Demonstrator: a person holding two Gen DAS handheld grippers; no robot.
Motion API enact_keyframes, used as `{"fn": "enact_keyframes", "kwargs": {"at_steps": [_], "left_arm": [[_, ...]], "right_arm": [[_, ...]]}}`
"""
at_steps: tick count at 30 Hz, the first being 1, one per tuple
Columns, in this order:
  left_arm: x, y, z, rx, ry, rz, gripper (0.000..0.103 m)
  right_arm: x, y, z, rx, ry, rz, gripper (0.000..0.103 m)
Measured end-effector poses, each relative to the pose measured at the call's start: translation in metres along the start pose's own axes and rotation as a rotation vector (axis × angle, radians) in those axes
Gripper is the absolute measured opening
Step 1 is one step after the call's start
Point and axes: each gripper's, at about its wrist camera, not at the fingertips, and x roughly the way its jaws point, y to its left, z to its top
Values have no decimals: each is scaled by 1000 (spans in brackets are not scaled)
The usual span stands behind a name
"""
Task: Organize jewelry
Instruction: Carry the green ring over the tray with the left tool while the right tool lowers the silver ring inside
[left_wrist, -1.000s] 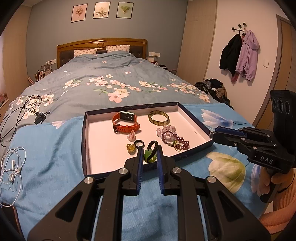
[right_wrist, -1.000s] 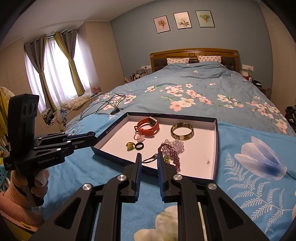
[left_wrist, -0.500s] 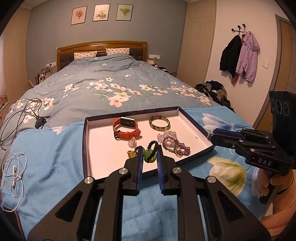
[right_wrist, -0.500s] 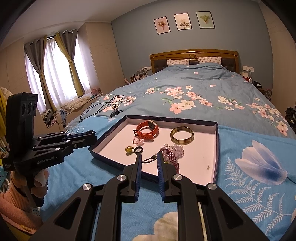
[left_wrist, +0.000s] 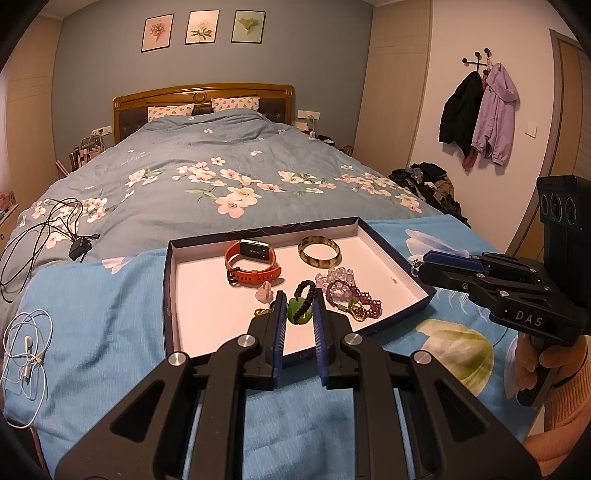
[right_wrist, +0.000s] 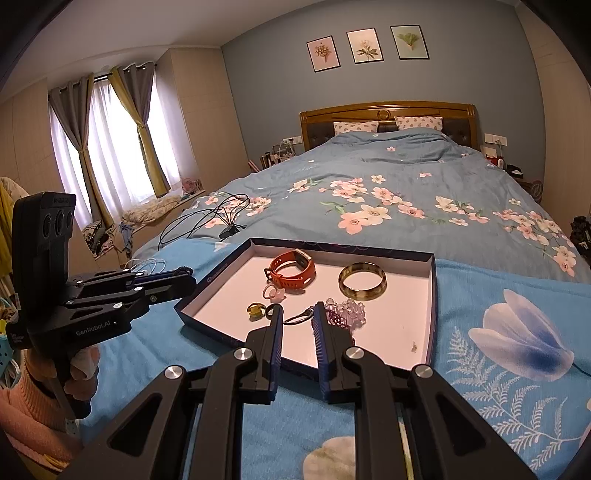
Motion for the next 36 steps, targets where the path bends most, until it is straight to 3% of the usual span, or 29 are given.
{"fn": "enact_keyframes", "kwargs": {"at_steps": [36], "left_arm": [[14, 7, 10, 2, -5, 17, 14]], "right_arm": [[9, -5, 10, -5, -2, -5, 15]]}}
